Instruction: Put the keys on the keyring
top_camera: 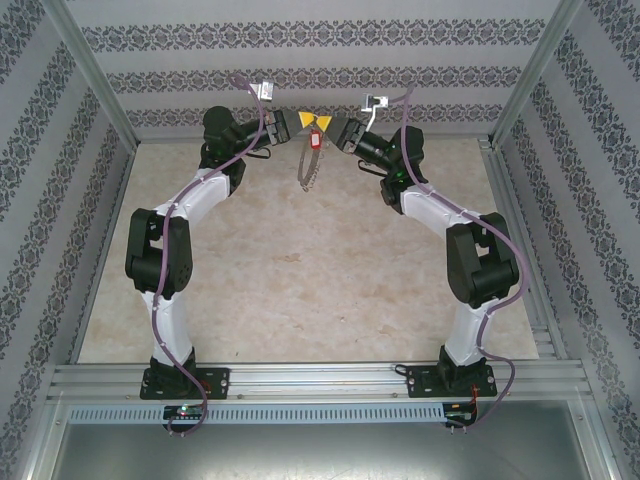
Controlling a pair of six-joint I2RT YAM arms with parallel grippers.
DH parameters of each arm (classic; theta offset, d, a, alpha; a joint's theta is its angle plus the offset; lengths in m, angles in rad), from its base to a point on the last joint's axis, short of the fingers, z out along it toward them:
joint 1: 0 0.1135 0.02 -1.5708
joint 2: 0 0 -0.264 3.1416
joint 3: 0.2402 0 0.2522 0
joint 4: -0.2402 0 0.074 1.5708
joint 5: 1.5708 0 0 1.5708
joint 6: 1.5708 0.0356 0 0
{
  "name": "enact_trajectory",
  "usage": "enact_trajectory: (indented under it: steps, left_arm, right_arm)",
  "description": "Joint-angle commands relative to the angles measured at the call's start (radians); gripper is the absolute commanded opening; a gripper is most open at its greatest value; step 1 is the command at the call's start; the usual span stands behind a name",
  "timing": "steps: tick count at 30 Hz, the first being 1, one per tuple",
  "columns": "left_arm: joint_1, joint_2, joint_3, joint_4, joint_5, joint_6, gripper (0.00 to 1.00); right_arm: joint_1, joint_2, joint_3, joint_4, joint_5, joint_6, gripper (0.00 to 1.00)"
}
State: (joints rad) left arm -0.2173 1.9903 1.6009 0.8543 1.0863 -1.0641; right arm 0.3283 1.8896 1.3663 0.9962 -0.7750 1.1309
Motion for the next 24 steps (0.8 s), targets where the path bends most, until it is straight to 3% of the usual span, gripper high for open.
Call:
enact_trajectory:
  steps: [1,12,21,24]
  left_arm:
    - [-0.015,-0.004,0.013,0.083,-0.016,-0.014,0.00]
    - [-0.022,-0.002,0.013,0.084,-0.014,-0.015,0.00]
    - [-0.022,-0.002,0.013,0.088,-0.017,-0.014,0.00]
    - [-0.019,-0.004,0.025,0.061,-0.004,0.001,0.02]
  right_arm:
    - [0.011,0.014,0.040,0.056,-0.016,0.007,0.35]
    - [0.015,0.035,0.054,0.045,-0.015,0.010,0.27]
    - [0.008,0.046,0.045,0.038,-0.017,0.008,0.00]
    - [-0.003,0.043,0.035,0.027,-0.021,0.003,0.00]
